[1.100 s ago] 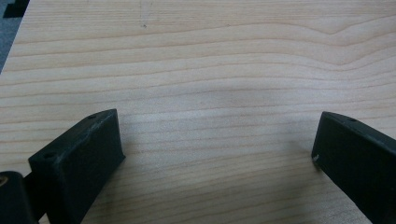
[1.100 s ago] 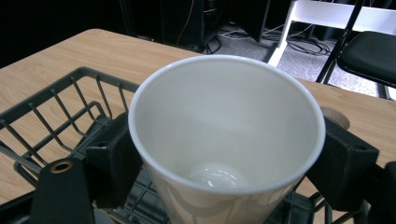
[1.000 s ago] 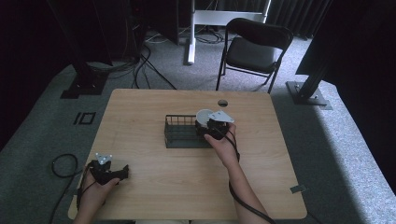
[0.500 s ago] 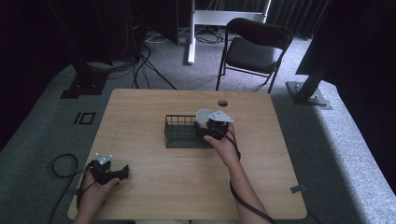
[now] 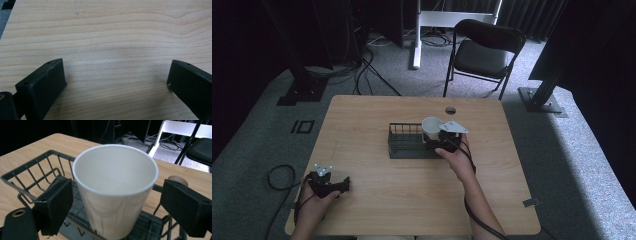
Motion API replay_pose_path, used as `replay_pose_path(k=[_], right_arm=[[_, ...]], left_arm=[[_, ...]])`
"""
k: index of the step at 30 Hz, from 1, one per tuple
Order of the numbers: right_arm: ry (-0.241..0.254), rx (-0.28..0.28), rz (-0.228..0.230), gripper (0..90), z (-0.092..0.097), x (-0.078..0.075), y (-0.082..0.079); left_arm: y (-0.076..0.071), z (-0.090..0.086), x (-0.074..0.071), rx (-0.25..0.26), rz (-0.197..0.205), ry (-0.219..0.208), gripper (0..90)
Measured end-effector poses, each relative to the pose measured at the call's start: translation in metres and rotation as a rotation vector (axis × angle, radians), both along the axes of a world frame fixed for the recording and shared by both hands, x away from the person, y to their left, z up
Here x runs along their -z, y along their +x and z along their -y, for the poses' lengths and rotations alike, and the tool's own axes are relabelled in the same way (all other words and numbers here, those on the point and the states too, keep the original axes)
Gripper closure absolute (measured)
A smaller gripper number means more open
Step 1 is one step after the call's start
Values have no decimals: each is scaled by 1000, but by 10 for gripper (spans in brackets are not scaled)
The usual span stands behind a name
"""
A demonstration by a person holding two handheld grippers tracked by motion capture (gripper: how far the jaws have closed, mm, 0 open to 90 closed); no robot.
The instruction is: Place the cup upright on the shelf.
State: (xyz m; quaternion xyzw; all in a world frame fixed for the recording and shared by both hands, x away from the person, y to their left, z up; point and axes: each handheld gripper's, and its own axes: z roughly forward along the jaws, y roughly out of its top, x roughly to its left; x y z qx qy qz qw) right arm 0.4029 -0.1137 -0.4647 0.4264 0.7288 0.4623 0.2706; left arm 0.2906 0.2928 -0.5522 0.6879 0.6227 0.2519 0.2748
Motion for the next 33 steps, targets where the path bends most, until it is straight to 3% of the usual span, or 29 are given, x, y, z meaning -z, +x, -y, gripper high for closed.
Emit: replay_pose_path(k=[20, 33], right_arm=[[4, 0, 26, 111, 29, 7, -24], [5, 17, 20, 110, 53, 22, -42]], left_arm=[[0, 0, 0, 0, -1, 1, 21], [0, 0, 0, 0, -1, 0, 20]])
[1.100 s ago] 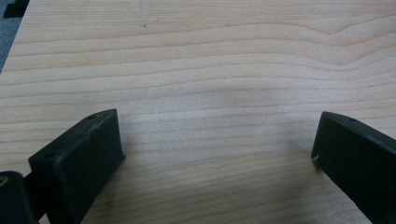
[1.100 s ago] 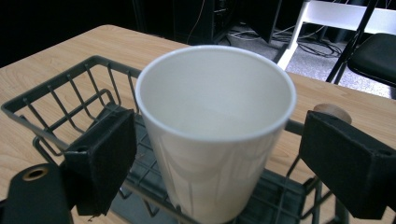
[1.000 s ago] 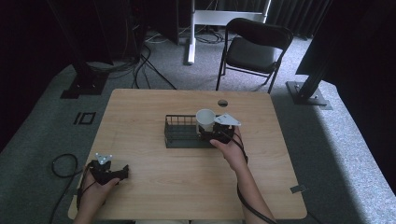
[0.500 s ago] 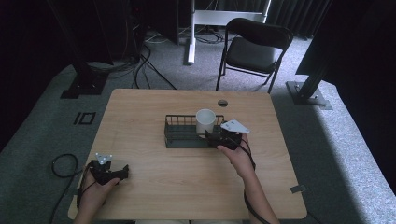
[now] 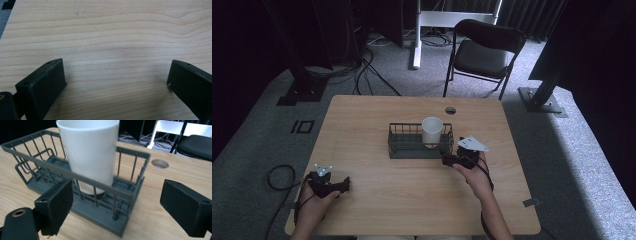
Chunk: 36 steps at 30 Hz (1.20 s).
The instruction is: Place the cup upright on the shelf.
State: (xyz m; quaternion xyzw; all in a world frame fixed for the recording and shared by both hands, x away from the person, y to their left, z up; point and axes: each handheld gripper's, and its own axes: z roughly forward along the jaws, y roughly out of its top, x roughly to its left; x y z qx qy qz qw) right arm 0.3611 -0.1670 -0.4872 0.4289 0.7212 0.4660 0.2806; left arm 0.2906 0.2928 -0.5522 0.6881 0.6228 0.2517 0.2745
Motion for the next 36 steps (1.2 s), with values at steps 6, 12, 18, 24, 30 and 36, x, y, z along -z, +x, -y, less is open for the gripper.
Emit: replay_pose_path(k=[6, 12, 18, 24, 30, 36], right_arm=[[2, 4, -14, 111, 7, 9, -5], [-6, 8, -39, 111, 14, 22, -11], [-15, 23, -56, 111, 22, 32, -16], [-21, 53, -83, 111, 32, 40, -19], [-26, 91, -110, 111, 45, 48, -23], [-37, 134, -135, 111, 59, 56, -27]], left_arm=[[0, 0, 0, 0, 0, 0, 21], [0, 0, 0, 0, 0, 0, 21], [0, 0, 0, 0, 0, 0, 21], [0, 0, 0, 0, 0, 0, 21], [0, 0, 0, 0, 0, 0, 21], [0, 0, 0, 0, 0, 0, 21]])
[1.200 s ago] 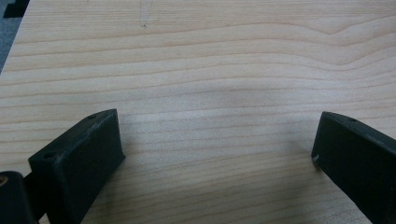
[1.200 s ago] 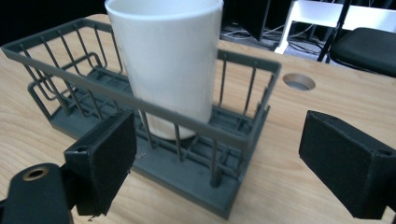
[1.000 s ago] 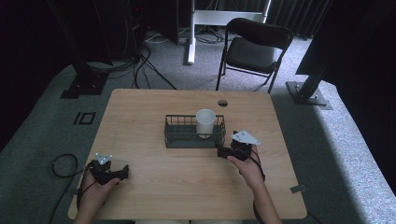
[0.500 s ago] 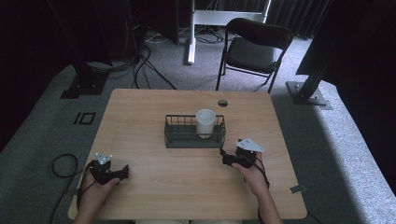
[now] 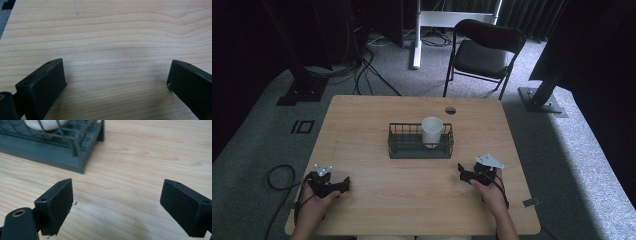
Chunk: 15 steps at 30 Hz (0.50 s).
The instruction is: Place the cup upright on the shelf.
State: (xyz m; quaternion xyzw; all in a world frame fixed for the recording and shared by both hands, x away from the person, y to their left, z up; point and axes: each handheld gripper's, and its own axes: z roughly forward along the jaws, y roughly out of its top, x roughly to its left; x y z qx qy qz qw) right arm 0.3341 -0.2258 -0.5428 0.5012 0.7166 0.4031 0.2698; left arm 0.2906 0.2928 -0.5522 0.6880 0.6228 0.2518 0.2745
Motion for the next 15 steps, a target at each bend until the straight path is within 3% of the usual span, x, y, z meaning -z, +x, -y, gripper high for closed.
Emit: replay_pose_path(k=[15], right_arm=[[-20, 91, -51, 111, 30, 7, -10]], left_arm=[[0, 0, 0, 0, 0, 0, 21]])
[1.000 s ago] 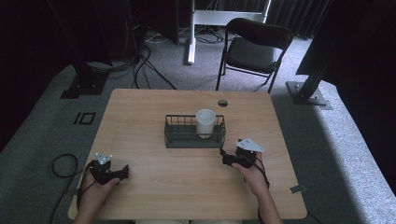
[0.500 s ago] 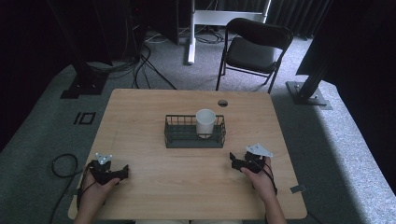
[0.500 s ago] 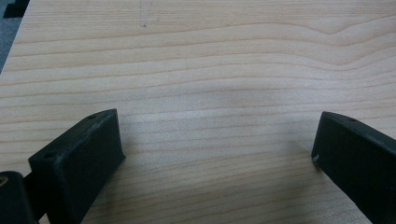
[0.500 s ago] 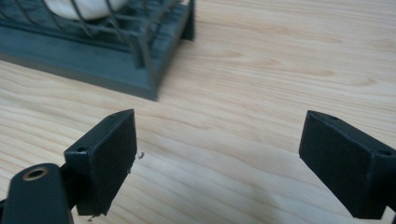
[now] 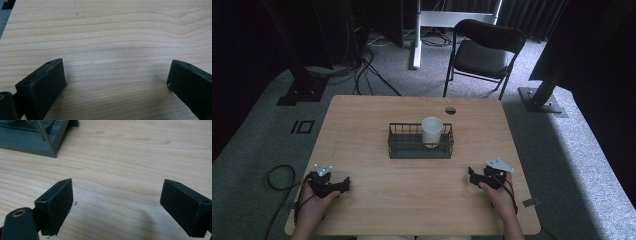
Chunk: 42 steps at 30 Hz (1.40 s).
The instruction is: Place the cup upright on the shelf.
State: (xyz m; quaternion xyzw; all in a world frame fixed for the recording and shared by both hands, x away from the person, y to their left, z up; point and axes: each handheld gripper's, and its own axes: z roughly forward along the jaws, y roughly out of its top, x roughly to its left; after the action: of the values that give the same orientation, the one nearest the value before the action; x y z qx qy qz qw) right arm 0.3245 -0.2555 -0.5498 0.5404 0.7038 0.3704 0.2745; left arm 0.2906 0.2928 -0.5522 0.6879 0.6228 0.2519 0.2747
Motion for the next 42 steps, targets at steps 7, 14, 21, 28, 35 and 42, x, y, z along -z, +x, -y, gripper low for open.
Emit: replay_pose_path(k=[7, 14, 21, 28, 35, 42], right_arm=[[-8, 44, -37, 111, 15, 1, -6], [-11, 77, -86, 110, 26, 3, -14], [17, 93, -128, 110, 36, 4, -24], [15, 84, -138, 110, 39, 4, -31], [-44, 28, -142, 107, 38, 5, -33], [-42, 25, -143, 107, 38, 5, -33]], left_arm=[[0, 0, 0, 0, 0, 0, 21], [0, 0, 0, 0, 0, 0, 20], [0, 0, 0, 0, 0, 0, 21], [0, 0, 0, 0, 0, 0, 21], [0, 0, 0, 0, 0, 0, 21], [0, 0, 0, 0, 0, 0, 21]])
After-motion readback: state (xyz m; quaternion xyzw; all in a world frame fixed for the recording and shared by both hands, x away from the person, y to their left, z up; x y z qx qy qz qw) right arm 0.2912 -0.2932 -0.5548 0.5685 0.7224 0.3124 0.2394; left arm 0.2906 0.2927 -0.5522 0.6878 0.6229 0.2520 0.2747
